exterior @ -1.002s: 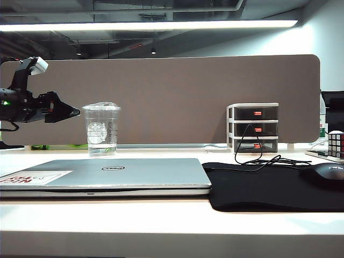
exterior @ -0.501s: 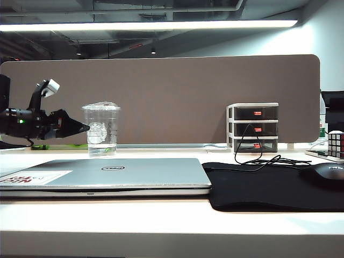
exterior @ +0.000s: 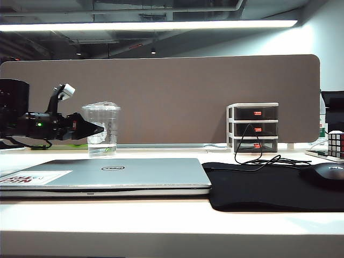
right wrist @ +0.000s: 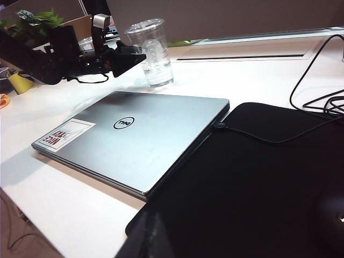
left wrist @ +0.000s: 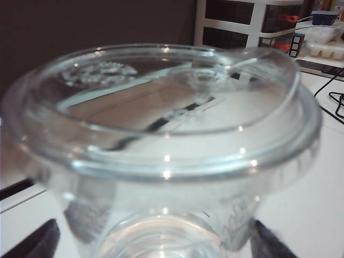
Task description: Pick up the coffee cup and place it on the left side of the laptop.
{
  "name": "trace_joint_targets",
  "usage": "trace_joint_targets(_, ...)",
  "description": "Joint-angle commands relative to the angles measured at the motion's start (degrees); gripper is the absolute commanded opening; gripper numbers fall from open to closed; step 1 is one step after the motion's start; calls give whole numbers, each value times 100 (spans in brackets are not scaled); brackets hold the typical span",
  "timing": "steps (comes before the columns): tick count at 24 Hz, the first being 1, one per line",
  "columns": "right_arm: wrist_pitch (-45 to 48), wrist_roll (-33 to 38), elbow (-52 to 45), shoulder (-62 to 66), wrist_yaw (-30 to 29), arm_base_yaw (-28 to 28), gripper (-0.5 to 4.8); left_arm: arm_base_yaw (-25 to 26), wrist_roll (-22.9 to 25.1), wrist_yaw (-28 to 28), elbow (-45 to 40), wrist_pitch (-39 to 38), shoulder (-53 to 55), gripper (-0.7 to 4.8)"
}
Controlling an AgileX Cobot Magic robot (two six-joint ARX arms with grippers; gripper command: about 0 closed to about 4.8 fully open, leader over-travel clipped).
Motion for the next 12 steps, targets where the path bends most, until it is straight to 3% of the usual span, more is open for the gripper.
trace_joint_targets(1,103,-20,-37,-4,2,2,-1,-87,4,35,249,-157,144,479)
trace_joint_targets(12,107,-22,-37,-4,2,2,-1,-258,-22,-229,584,-439,387,479)
